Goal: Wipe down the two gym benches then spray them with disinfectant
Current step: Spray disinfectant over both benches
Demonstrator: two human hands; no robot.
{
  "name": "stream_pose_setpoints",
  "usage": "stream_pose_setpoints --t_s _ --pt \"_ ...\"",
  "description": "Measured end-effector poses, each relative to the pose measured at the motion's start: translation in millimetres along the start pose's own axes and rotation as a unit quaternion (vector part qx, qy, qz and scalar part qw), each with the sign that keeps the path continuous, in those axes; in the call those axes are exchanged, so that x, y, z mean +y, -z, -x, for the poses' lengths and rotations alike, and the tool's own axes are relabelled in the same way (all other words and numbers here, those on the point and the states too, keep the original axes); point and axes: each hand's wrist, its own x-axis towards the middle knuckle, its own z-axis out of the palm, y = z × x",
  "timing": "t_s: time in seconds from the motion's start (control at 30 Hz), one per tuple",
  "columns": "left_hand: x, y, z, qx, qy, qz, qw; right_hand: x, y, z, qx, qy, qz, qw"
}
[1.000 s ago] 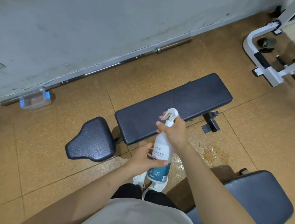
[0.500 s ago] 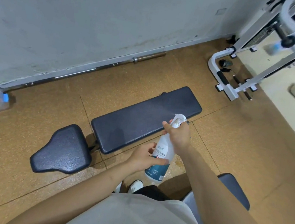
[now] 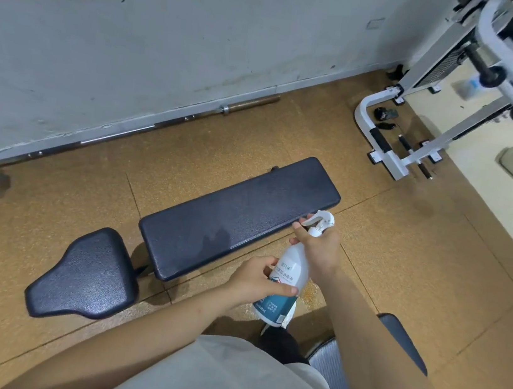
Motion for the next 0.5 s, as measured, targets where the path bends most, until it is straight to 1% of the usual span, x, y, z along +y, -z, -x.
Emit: stream_pose_setpoints --t_s 0.2,0.37,0.43,0.5 --pt "45 -36 -49 0.02 0.02 -0.005 1.0 -11 52 -62 0.003 -0.029 -0.009 1.0" --pt "95 -79 -87 0.037 0.037 0.013 0.999 -30 105 -112 -0.042 -0.03 -0.056 0.997" --pt "109 -95 -102 0.057 0.051 0.019 0.997 -37 123 -130 -0.028 -0.047 -0.049 0.997" --pt "121 -106 -115 0.061 0.068 0.021 0.996 -39 139 -146 -0.012 -0.068 -0.054 0.996"
